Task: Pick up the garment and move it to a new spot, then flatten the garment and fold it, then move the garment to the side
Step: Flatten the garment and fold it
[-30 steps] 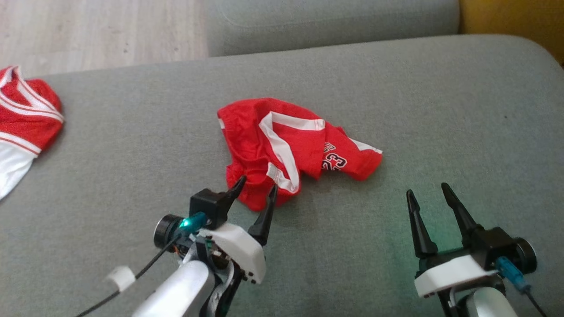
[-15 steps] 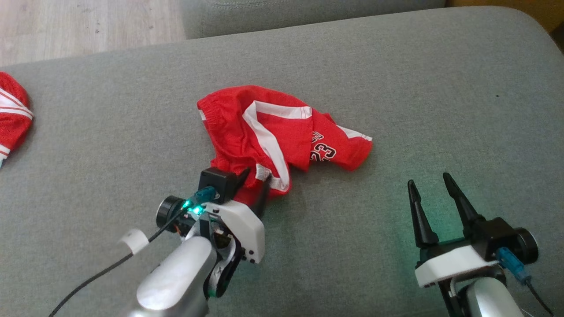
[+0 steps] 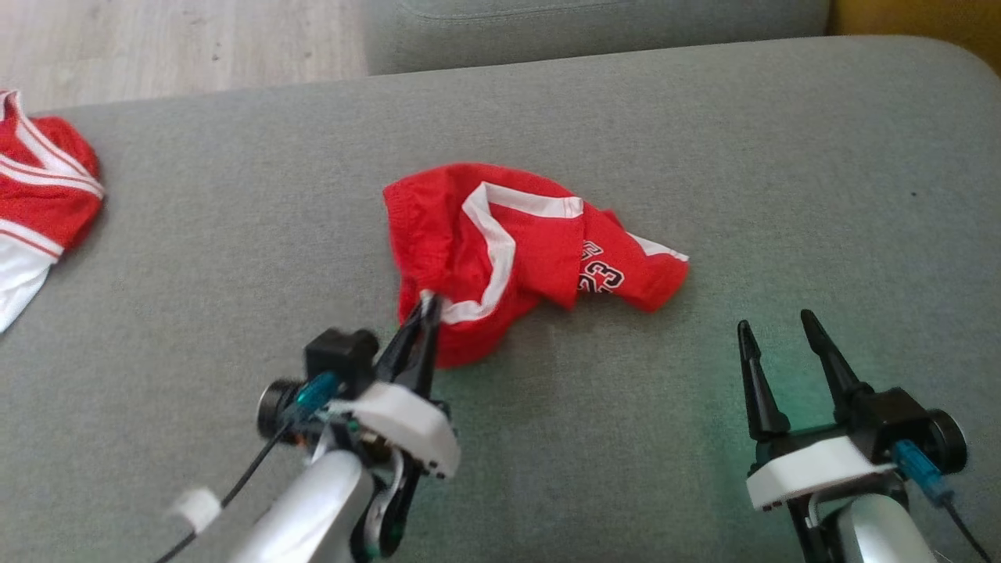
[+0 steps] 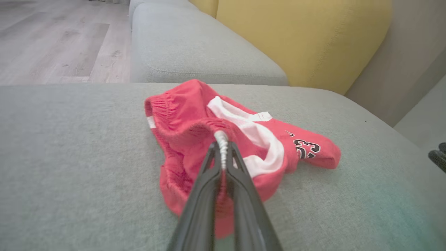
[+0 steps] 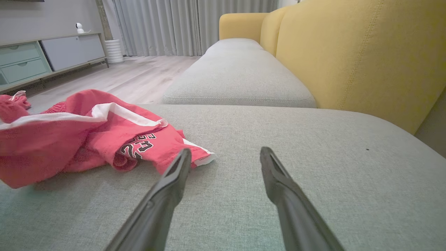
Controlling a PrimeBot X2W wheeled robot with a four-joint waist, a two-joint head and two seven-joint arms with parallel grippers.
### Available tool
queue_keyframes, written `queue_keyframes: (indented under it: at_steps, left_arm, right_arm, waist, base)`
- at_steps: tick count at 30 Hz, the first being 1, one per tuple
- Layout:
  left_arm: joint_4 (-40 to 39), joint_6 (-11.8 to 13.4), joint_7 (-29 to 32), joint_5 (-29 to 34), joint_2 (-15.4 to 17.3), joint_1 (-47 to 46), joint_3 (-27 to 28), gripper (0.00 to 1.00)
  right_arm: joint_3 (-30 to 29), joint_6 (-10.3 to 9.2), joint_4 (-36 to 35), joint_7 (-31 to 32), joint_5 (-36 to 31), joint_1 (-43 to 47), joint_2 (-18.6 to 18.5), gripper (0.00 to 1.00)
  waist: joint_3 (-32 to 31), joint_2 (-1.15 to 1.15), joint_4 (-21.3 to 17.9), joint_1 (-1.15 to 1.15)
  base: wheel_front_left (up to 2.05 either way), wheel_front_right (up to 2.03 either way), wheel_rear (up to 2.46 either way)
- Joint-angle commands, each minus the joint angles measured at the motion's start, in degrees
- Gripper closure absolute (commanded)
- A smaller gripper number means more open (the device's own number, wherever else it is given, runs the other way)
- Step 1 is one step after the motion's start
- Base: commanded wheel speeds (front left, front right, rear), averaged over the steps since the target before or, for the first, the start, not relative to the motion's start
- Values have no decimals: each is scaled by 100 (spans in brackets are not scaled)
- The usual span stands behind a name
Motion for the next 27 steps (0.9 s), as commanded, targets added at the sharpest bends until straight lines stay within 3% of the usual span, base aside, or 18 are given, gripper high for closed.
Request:
queue_keyframes:
  at_steps: [1,7,12,15,19,27]
  left_arm:
    - [-298,102,-149,-62,137,5,337,100]
    - [-460,271,-370,-143,263,290,544,100]
    - [-509,321,-510,-168,251,336,605,100]
    - [-491,302,-605,-152,160,246,576,100]
    - [-442,260,-677,-128,62,130,519,100]
    - [-326,148,-775,-101,-99,-80,401,100]
  right_arm:
    - [128,-4,-146,-4,-14,-160,-29,0]
    - [198,-4,-181,485,75,-739,-29,0]
    - [514,-4,101,1519,157,-1740,-29,0]
    - [813,-4,603,2433,375,-2465,-29,0]
    - [1107,-4,1138,3081,651,-2972,-29,0]
    - [1322,-4,1918,3555,1041,-3548,-60,0]
  waist:
    - [-13,0,71,0]
    - [15,0,199,0]
    - [156,0,329,0]
    - [297,0,469,0]
    - [450,0,615,0]
    - [717,0,930,0]
  base:
    - [0,0,0]
    - [0,0,0]
    - [0,0,0]
    - [0,0,0]
    - [0,0,0]
    - [0,0,0]
